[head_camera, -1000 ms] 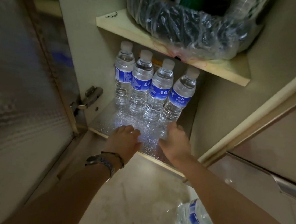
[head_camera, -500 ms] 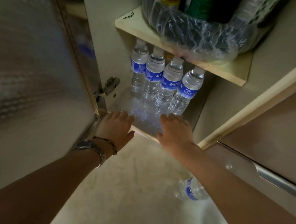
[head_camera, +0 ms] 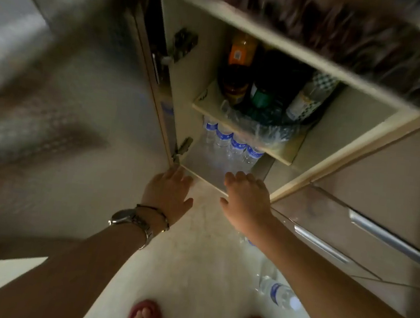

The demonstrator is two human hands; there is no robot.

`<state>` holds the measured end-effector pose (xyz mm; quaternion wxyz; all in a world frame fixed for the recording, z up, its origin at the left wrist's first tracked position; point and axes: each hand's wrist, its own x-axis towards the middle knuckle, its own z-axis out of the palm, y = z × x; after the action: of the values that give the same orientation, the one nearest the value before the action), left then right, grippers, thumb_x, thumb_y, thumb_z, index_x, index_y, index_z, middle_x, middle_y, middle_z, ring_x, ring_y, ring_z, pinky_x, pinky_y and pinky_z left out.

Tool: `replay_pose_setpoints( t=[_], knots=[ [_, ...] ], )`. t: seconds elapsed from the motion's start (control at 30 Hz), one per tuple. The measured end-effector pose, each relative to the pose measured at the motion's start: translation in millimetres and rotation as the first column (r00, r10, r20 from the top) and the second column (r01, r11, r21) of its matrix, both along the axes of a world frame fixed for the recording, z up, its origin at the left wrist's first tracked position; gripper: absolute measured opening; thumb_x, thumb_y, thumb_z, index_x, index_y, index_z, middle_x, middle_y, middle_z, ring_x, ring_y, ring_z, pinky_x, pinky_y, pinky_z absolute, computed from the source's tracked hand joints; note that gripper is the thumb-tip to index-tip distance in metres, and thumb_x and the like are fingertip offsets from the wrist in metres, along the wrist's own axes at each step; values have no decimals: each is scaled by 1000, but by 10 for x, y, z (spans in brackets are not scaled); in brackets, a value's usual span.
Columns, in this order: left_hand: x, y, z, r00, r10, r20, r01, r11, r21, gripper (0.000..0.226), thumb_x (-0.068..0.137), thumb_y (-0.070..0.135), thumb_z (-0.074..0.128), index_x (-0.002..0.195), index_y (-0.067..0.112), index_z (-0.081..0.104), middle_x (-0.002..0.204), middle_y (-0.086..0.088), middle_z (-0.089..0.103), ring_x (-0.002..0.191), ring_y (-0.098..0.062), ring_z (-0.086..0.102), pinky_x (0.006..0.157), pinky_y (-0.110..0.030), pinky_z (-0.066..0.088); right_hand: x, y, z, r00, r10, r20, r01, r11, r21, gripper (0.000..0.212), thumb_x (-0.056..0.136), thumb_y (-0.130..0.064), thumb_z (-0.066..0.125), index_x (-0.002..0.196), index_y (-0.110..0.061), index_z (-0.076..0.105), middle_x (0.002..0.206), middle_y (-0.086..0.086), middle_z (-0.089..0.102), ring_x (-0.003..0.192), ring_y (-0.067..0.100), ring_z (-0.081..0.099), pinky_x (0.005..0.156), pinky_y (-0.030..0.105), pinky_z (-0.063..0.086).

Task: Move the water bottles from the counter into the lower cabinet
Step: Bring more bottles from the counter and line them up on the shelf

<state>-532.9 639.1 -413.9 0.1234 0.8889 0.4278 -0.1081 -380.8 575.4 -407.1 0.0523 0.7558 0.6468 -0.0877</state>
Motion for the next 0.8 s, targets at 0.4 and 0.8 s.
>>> replay_pose_setpoints(
  t=[0.4,0.8],
  knots=[
    [-51,-392,2177,993,-115,39,115,993,16,41,91,41,42,129,27,46,134,0,47,122,-22,43,101,-36,36,-119,-602,2392,985,-172,-4,172,985,-8,29,85,-34,61,106,-13,60,102,7,63,96,25,60,82,33,46],
    [186,-758,3615,918,-321,235,306,947,99,34,88,36,49,118,23,54,123,-1,53,116,-22,46,95,-34,40,43,-1576,3708,912,-410,-25,410,902,133,28,93,-37,47,113,-19,57,112,2,60,106,22,56,89,32,41]
  ],
)
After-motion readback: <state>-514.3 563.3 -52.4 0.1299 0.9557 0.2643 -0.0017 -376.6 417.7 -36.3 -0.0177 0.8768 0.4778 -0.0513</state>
